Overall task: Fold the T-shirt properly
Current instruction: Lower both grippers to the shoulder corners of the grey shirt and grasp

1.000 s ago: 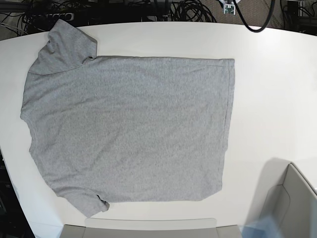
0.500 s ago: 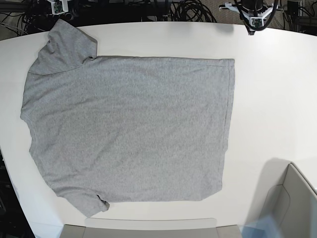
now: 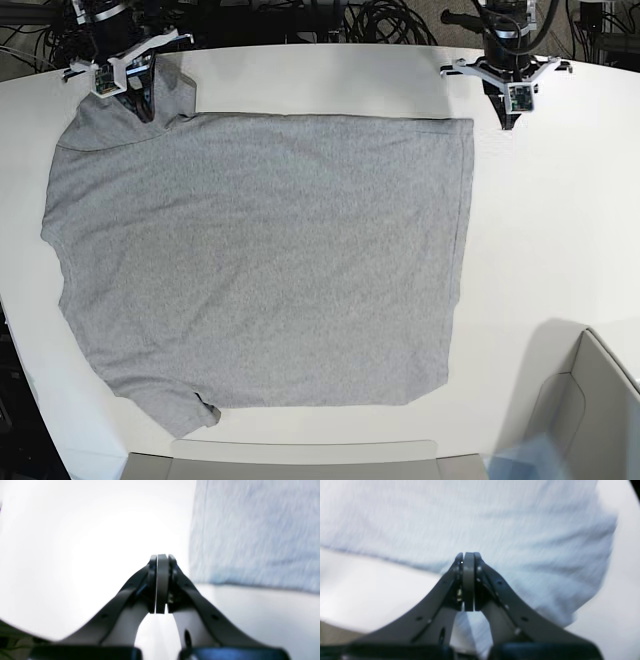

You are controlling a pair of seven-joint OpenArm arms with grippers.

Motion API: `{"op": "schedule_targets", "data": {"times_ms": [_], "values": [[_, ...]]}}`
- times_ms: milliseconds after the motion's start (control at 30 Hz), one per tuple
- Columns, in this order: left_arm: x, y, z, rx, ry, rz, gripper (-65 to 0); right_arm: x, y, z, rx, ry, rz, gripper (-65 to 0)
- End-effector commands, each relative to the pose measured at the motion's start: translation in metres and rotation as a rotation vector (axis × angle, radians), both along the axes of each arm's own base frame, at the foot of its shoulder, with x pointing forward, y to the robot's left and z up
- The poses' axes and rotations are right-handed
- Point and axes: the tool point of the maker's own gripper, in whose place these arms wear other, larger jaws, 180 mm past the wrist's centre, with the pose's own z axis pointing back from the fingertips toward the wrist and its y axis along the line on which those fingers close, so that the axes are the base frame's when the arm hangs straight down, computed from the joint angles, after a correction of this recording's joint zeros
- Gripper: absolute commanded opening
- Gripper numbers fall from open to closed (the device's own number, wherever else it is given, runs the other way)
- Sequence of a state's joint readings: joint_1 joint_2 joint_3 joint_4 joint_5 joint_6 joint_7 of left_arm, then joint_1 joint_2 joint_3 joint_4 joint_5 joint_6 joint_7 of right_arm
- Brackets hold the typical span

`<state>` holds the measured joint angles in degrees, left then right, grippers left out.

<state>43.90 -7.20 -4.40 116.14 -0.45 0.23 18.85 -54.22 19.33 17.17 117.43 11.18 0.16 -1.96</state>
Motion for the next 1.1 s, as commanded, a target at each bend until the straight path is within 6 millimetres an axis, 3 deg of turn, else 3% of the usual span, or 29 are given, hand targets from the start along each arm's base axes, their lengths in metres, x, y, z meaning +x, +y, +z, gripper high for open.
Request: {"op": "schedule_targets", "data": {"times_ms": [0, 300, 433, 533, 667, 733, 933, 1067], "values": [[0.009, -0.009, 0.011, -0.006, -0.052, -0.031, -65.0, 0.008, 0.002, 0.012, 0.011, -0.052, 0.007, -65.0], [0.042, -0.067, 0.023, -0.116, -0.141, -0.146, -64.7, 0.038, -0.006, 0.023, -0.005, -0.109, -0.024, -65.0], [0.058, -0.084, 0.032, -0.144, -0.189, -0.182, -64.7, 0.034, -0.005, 0.011, 0.009, -0.043, -0.057, -64.8], [0.061, -0.089, 0.033, -0.153, -0.191, -0.194, -64.6, 0.023, -0.007, -0.001, 0.005, 0.025, -0.074, -58.9], [0.063, -0.089, 0.034, -0.150, -0.193, -0.196, -64.6, 0.015, -0.034, 0.001, 0.027, 0.017, -0.229, -46.8], [0.062, -0.087, 0.033, -0.134, -0.188, -0.217, -64.6, 0.011, -0.050, 0.003, 0.061, 0.028, -0.292, -46.7], [0.061, -0.090, 0.032, -0.115, -0.177, -0.266, -64.6, -0.019, -0.105, -0.017, 0.246, 0.171, -0.523, -46.8], [0.060, -0.090, 0.032, -0.120, -0.177, -0.262, -64.6, -0.028, -0.119, -0.038, 0.320, 0.228, -0.522, -46.8]]}}
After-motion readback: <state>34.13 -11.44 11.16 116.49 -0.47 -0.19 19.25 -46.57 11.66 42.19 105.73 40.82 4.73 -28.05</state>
